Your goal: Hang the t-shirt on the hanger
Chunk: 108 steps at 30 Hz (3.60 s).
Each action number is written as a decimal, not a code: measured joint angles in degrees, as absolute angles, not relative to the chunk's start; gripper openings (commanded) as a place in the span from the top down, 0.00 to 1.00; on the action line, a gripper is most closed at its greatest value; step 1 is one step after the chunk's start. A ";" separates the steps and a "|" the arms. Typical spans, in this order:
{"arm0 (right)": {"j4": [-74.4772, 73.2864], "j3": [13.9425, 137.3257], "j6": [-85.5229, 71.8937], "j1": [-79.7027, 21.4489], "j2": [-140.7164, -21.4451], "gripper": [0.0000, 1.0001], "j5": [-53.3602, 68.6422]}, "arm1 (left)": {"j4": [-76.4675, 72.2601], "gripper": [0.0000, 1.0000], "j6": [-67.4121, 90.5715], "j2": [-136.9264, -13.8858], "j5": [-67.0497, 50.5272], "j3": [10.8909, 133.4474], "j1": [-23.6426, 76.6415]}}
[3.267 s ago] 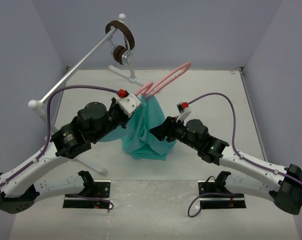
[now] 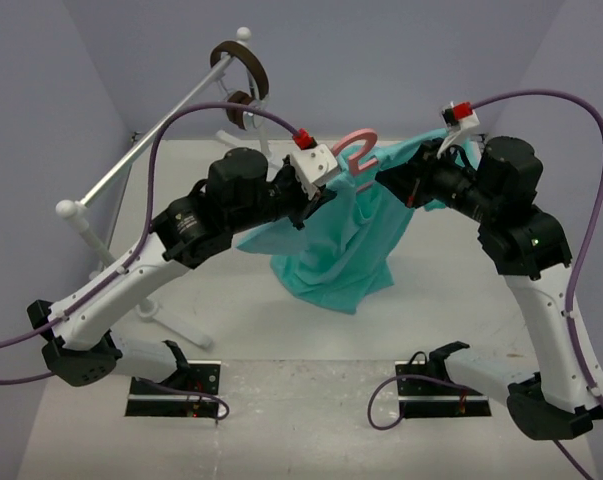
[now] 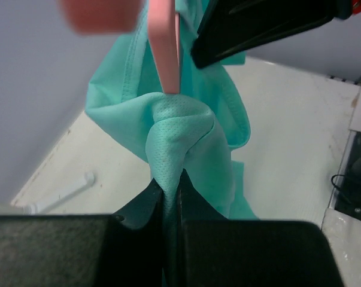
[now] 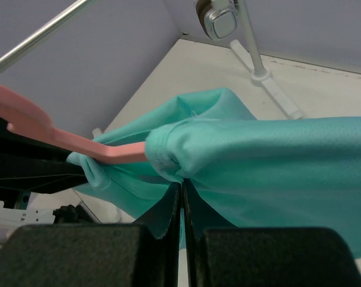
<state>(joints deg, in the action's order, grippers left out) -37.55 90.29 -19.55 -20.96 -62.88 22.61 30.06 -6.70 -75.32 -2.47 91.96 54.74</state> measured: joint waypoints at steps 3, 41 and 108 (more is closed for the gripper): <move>-40.44 91.35 -18.90 -20.88 -60.92 0.92 20.68 | 29.65 1.00 -7.64 -78.72 -7.73 98.16 54.19; -16.83 67.83 -8.01 -11.85 -50.44 1.00 56.17 | 39.41 0.00 -19.52 -84.45 -42.39 88.53 40.38; -12.10 74.65 -16.91 -3.29 -52.38 1.00 50.39 | 26.71 0.92 -3.34 -64.31 9.66 72.53 24.91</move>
